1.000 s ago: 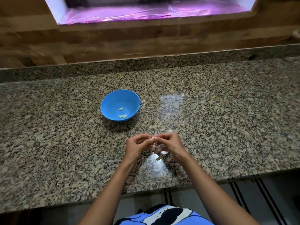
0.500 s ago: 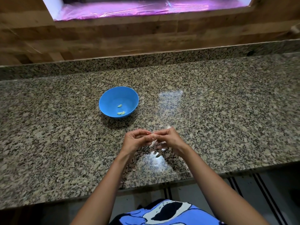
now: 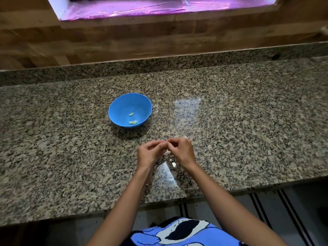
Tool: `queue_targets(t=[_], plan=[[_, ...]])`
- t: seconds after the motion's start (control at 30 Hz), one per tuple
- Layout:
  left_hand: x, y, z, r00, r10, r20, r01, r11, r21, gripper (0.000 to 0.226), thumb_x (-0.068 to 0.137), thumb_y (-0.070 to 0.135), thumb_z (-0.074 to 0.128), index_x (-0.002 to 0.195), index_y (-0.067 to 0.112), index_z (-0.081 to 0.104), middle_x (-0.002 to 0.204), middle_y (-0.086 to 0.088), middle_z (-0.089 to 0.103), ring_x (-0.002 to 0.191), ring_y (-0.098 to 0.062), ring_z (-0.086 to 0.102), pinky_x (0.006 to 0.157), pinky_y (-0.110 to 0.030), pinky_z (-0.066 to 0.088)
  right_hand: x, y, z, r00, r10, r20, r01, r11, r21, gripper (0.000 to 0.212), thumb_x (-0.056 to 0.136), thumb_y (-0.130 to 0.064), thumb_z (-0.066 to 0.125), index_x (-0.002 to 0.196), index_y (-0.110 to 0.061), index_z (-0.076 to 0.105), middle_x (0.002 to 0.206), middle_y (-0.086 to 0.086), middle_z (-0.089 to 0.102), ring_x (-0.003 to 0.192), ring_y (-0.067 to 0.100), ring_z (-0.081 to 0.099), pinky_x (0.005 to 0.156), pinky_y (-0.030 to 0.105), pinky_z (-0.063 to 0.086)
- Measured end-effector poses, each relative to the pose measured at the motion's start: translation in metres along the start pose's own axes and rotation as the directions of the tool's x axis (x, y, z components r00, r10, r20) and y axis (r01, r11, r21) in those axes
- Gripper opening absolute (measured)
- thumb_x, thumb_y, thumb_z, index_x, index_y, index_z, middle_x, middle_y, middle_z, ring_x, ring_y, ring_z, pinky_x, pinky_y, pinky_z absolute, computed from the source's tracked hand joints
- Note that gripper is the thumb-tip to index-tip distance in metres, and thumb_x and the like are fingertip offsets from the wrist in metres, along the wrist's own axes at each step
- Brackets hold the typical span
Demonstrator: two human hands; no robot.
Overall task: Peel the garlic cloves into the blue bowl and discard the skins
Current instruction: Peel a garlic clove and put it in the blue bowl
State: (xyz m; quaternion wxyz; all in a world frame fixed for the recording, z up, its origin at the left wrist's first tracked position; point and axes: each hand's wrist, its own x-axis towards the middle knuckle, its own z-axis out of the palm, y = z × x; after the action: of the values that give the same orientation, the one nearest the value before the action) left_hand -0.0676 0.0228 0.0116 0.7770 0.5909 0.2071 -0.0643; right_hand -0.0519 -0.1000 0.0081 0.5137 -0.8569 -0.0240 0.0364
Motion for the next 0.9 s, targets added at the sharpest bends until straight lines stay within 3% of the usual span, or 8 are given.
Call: queue_targets(t=[0.1, 0.2, 0.33, 0.5, 0.63, 0.7, 0.83, 0.9], plan=[[0.0, 0.0, 0.0, 0.999, -0.041, -0.035, 0.036, 0.992, -0.123, 0.024, 0.072, -0.006, 0.072, 0.095, -0.007, 0.067, 0.087, -0.016, 0.072, 0.079, -0.025, 0.071, 0.066, -0.023, 0.058, -0.002, -0.002, 0.001, 0.998, 0.053, -0.019, -0.051, 0.997, 0.061, 0.013, 0.087, -0.013, 0.063, 0.094, -0.008, 0.072, 0.08, 0.001, 0.07, 0.071, 0.009, 0.065, 0.068, 0.026, 0.057], [0.0, 0.0, 0.001, 0.997, -0.078, -0.026, 0.071, 0.976, -0.205, 0.023, 0.075, -0.011, 0.068, 0.098, -0.006, 0.066, 0.091, -0.019, 0.071, 0.08, -0.027, 0.07, 0.065, -0.023, 0.058, -0.003, -0.005, -0.002, 0.974, 0.224, -0.019, -0.206, 0.925, 0.32, 0.011, 0.087, -0.005, 0.06, 0.092, -0.001, 0.069, 0.072, 0.004, 0.067, 0.06, 0.01, 0.061, 0.059, 0.022, 0.054], [-0.001, 0.002, -0.001, 0.99, -0.14, 0.022, 0.14, 0.94, -0.312, 0.028, 0.078, -0.012, 0.063, 0.104, -0.002, 0.064, 0.096, -0.021, 0.071, 0.082, -0.027, 0.071, 0.067, -0.024, 0.059, -0.003, -0.008, -0.007, 0.919, 0.383, 0.09, -0.358, 0.717, 0.598, 0.012, 0.087, 0.0, 0.059, 0.095, 0.006, 0.065, 0.078, 0.012, 0.068, 0.061, 0.015, 0.065, 0.06, 0.021, 0.056], [-0.001, -0.002, -0.006, 0.98, -0.182, 0.082, 0.199, 0.874, -0.443, 0.036, 0.077, -0.013, 0.061, 0.111, -0.001, 0.06, 0.105, -0.022, 0.069, 0.094, -0.028, 0.069, 0.075, -0.029, 0.058, -0.006, -0.01, -0.009, 0.838, 0.498, 0.222, -0.476, 0.471, 0.743, 0.007, 0.086, 0.001, 0.059, 0.086, 0.005, 0.065, 0.068, 0.013, 0.067, 0.059, 0.019, 0.066, 0.058, 0.023, 0.058], [0.002, -0.005, -0.012, 0.976, -0.198, 0.093, 0.216, 0.798, -0.562, 0.034, 0.083, -0.014, 0.053, 0.115, -0.004, 0.057, 0.101, -0.02, 0.07, 0.084, -0.021, 0.071, 0.076, -0.028, 0.057, -0.004, -0.009, -0.008, 0.776, 0.556, 0.299, -0.488, 0.227, 0.843, 0.004, 0.086, 0.004, 0.058, 0.083, 0.006, 0.06, 0.064, 0.014, 0.067, 0.057, 0.02, 0.067, 0.055, 0.025, 0.058], [0.005, -0.005, -0.018, 0.979, -0.194, 0.067, 0.198, 0.804, -0.561, 0.034, 0.084, -0.014, 0.053, 0.116, -0.004, 0.056, 0.098, -0.018, 0.071, 0.082, -0.02, 0.071, 0.074, -0.026, 0.058, -0.004, -0.007, -0.01, 0.784, 0.567, 0.253, -0.483, 0.301, 0.822, 0.006, 0.087, 0.003, 0.057, 0.084, 0.005, 0.061, 0.065, 0.014, 0.066, 0.055, 0.018, 0.066, 0.053, 0.023, 0.057], [0.011, 0.005, -0.033, 0.993, -0.1, -0.066, 0.081, 0.965, -0.249, 0.036, 0.081, -0.012, 0.06, 0.114, 0.004, 0.06, 0.101, -0.016, 0.07, 0.089, -0.025, 0.07, 0.075, -0.029, 0.059, -0.01, 0.001, -0.014, 0.893, 0.45, 0.013, -0.413, 0.807, 0.422, 0.014, 0.09, -0.004, 0.055, 0.095, 0.003, 0.065, 0.077, 0.016, 0.066, 0.059, 0.02, 0.06, 0.056, 0.025, 0.053], [0.011, 0.011, -0.035, 0.999, -0.04, -0.01, 0.038, 0.991, -0.129, 0.038, 0.081, -0.011, 0.062, 0.114, 0.008, 0.06, 0.101, -0.016, 0.069, 0.091, -0.025, 0.069, 0.077, -0.03, 0.058, -0.01, -0.001, -0.011, 0.913, 0.402, 0.066, -0.397, 0.842, 0.366, 0.016, 0.09, -0.002, 0.053, 0.1, 0.002, 0.065, 0.082, 0.018, 0.067, 0.061, 0.02, 0.06, 0.06, 0.028, 0.055]])
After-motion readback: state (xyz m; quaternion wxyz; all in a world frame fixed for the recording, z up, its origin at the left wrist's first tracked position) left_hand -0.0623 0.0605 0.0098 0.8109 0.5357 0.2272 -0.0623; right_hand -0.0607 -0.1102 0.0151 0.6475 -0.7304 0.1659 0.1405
